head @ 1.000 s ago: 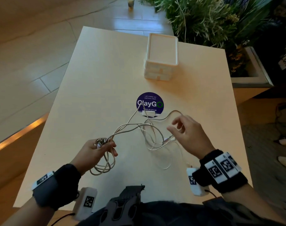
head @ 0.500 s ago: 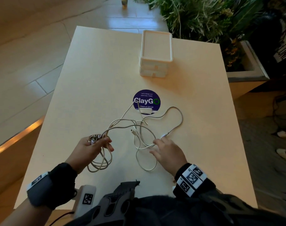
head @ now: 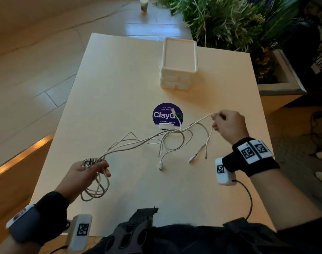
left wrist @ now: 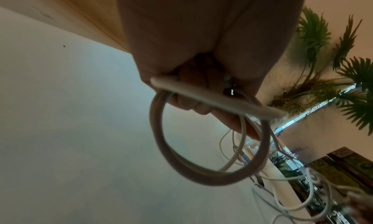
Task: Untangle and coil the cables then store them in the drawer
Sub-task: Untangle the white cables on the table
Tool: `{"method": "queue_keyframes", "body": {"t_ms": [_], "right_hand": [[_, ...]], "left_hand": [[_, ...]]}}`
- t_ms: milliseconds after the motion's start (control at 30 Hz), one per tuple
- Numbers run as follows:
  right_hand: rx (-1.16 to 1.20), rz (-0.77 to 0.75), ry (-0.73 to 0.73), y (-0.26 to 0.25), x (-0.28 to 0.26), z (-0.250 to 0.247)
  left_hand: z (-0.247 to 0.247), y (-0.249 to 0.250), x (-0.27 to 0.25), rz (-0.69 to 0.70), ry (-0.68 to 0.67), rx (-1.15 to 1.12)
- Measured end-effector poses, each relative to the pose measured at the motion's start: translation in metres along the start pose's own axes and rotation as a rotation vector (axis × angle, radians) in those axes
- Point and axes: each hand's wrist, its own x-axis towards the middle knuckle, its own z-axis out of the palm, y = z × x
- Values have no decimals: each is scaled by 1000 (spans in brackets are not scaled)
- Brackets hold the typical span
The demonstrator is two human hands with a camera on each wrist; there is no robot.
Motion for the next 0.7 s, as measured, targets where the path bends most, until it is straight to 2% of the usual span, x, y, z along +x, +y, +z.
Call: {"method": "queue_keyframes", "body": {"t_ms": [67,233,333,433,500,567,700], "right_hand": [[46,-66,25,-10,7,0],[-154,-195,-145,-29,-1,17],[-175,-426,-156,-38,-30,40],[-247,-621,-402,-37,-59,74],[-380,-645,-520,-29,-71,96],[-483,-614,-579,-19,-74,107],[-447,-620,-532,-6,-66,101]], "left_hand": [[7,-6,-1,-17,-20,35],[24,-6,-4,-8,-55,18],[31,0,-2,11,-58,4],[34,2,0,15,-66,0],[34,3,0,10,-57,-5],[32,3,0,0,-35,-36],[23,1,0,-1,48,-114]]}}
